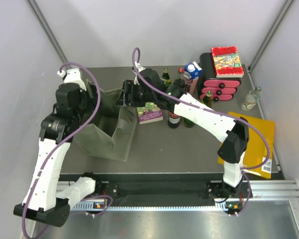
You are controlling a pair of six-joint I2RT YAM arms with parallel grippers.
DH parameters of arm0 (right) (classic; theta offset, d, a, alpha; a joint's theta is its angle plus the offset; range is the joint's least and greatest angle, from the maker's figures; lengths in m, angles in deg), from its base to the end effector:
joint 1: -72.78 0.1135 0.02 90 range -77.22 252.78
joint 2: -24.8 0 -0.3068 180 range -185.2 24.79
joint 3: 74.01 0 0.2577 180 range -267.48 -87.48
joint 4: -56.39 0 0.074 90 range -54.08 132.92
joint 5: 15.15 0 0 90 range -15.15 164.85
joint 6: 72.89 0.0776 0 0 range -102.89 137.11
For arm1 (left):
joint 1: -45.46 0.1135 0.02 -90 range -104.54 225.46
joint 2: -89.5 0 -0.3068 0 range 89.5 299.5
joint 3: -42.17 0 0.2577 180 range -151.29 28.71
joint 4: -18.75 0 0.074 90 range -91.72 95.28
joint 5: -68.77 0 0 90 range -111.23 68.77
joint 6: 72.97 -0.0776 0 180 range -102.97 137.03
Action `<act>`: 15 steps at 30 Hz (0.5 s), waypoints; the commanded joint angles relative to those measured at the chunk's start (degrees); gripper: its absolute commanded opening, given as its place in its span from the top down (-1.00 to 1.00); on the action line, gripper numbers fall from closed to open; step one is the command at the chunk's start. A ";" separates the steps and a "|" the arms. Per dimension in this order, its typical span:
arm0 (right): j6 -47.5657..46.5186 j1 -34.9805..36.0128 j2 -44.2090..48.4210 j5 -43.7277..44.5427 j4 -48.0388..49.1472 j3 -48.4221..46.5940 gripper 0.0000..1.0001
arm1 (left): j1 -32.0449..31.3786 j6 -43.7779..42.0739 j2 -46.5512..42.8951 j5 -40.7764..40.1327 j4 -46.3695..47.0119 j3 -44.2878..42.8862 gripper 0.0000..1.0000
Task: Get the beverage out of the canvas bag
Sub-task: Adjust the canvas bag at the center of the board.
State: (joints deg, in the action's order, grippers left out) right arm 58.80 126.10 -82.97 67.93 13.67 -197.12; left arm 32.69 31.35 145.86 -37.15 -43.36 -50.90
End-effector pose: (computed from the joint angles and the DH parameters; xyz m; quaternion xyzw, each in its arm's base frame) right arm 0.2889 0.4036 0.4044 -0.1176 0.8452 0.4173 0.3124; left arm 0.1909 -0.0214 0.4592 -0.0853 0.8360 -0.0101 0.5419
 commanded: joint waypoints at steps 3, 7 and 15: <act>1.81 -1.02 -0.08 1.03 1.57 -2.33 0.17 | 3.53 -1.58 4.19 1.33 -0.14 -2.48 -0.72; 1.46 -1.46 1.15 -0.55 3.23 0.22 0.56 | 6.79 -1.67 6.83 4.49 -0.93 -4.23 -0.69; 0.93 -2.08 3.00 -2.40 5.70 3.56 0.92 | 7.50 -4.13 7.72 8.10 -2.60 -9.68 -0.67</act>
State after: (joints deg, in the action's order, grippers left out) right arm 60.24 124.55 -82.97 66.80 16.33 -194.28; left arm 39.92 29.34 154.52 -31.64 -45.50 -55.89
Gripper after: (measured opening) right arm 0.068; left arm 0.839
